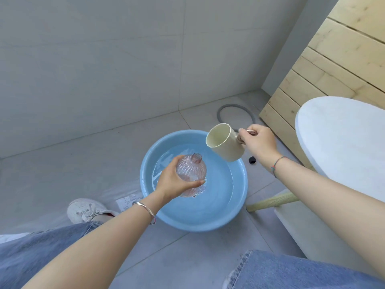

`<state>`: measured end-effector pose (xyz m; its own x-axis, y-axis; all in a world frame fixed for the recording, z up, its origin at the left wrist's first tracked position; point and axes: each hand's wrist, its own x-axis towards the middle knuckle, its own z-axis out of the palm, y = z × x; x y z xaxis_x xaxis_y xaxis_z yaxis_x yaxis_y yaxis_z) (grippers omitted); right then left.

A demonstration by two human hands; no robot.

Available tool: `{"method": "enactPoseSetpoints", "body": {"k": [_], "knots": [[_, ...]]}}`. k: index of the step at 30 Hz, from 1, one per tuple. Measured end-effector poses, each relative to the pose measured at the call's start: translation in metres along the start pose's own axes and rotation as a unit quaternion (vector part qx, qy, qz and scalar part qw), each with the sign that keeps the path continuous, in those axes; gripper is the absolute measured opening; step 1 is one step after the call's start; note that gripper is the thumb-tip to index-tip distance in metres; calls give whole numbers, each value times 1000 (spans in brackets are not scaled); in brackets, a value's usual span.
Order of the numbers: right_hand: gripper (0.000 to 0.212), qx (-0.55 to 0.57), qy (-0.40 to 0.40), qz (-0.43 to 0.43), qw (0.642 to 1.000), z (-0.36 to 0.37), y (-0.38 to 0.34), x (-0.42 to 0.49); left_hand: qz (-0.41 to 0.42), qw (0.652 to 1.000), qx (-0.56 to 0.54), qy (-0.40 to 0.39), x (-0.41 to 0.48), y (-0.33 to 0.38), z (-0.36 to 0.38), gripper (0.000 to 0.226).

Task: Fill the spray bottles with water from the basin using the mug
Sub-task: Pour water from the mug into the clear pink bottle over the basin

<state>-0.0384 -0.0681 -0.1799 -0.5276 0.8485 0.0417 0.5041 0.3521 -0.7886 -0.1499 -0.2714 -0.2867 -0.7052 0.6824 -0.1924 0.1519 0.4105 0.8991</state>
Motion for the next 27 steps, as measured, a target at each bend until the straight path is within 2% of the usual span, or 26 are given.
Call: {"method": "enactPoseSetpoints", "body": {"k": [2, 4, 6, 10, 15, 20, 27], "knots": [[31, -1, -15, 78, 997, 13, 18, 8, -3, 1000, -6, 10, 2, -4, -1, 84], [25, -59, -40, 89, 993, 28, 37, 8, -10, 1000, -10, 20, 2, -7, -2, 83], [24, -122, -63, 80, 987, 45, 53, 3, -18, 999, -10, 24, 4, -12, -2, 87], [37, -174, -99, 44, 979, 80, 80, -11, -24, 999, -13, 20, 9, -23, -4, 88], [39, -274, -161, -26, 948, 102, 100, -20, -32, 999, -10, 19, 13, -34, -2, 84], [15, -305, -174, -37, 935, 110, 115, -27, -30, 999, -9, 13, 15, -37, -1, 79], [18, -282, -184, -25, 941, 121, 125, -36, -34, 999, -9, 16, 18, -42, -3, 82]]}}
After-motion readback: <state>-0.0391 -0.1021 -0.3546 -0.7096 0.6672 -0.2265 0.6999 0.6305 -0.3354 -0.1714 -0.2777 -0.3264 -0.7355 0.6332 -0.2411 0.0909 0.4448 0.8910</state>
